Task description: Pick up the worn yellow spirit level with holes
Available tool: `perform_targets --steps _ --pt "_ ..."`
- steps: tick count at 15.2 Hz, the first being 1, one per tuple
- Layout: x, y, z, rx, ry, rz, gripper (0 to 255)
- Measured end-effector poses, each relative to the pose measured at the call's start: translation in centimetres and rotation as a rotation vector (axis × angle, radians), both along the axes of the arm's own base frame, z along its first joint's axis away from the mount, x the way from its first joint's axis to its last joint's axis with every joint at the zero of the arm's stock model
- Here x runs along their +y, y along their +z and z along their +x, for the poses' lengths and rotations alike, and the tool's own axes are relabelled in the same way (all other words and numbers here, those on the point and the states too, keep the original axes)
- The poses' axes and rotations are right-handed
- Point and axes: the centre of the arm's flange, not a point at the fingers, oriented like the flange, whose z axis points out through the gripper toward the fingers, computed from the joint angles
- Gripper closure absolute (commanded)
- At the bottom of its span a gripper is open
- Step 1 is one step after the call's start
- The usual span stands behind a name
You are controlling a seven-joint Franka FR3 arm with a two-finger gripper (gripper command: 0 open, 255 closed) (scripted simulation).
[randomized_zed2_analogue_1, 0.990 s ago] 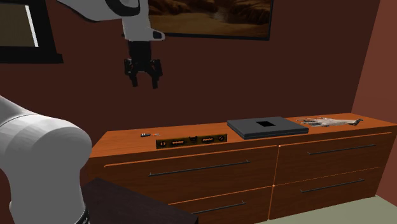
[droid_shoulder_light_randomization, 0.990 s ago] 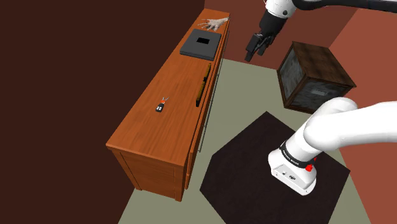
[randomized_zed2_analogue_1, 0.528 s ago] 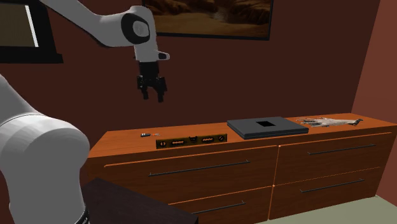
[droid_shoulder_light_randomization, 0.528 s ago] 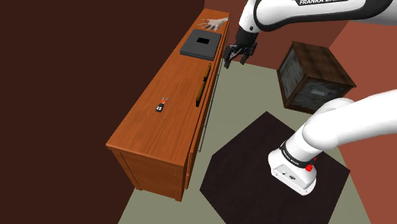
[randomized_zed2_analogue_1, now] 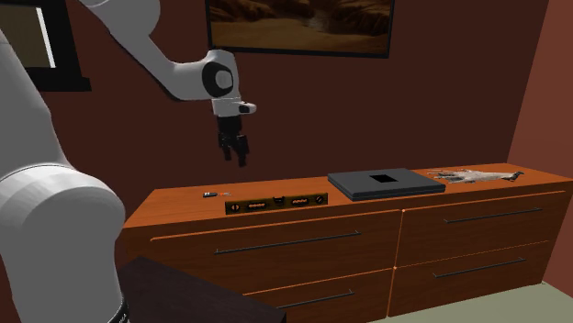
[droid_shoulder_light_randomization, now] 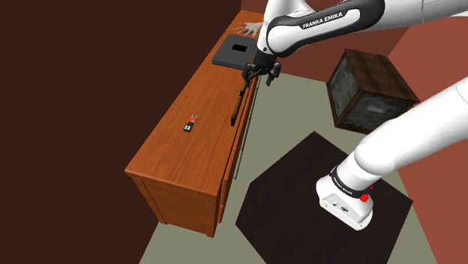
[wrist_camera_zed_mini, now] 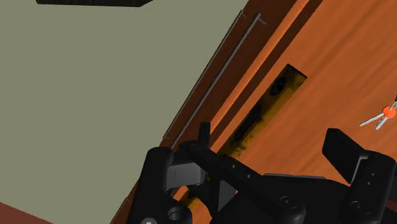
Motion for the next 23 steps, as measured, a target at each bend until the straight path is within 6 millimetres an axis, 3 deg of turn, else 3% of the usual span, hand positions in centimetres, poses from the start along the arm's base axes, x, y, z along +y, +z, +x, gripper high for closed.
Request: perform_targets --steps 8,15,23 --pt "-1.1 -8.1 6.7 0.015 -0.247 -0.007 0" --pt "-3.5 -15.1 12.8 0.028 -0.466 -0.014 0" --pt "-4.0 -20.0 13.8 0.031 -0.513 -0.016 0"
